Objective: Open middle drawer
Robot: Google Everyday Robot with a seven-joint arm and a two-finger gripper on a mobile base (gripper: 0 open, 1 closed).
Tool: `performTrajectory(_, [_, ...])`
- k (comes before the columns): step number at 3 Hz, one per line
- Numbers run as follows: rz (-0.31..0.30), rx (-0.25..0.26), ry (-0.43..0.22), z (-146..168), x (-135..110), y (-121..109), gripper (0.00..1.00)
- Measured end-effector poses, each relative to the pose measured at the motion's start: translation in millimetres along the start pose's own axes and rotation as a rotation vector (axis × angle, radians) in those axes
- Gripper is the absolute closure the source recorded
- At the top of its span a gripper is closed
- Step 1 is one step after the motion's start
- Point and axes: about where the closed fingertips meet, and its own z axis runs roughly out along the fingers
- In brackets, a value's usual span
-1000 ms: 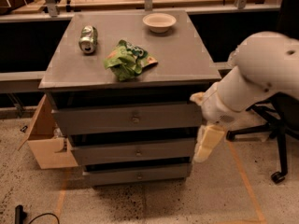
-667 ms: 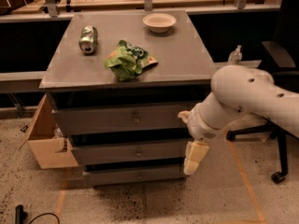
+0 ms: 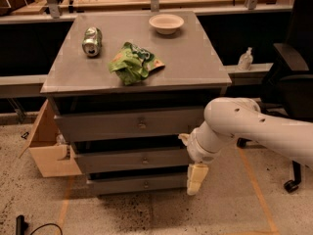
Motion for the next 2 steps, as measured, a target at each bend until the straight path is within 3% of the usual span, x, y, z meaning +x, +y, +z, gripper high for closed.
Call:
performTrajectory(1, [0.032, -0.001, -0.031, 22.6, 4.6, -4.8, 0.0])
performTrajectory(2, [0.038, 0.018, -0.057, 65.6, 17.6, -17.4, 0.0])
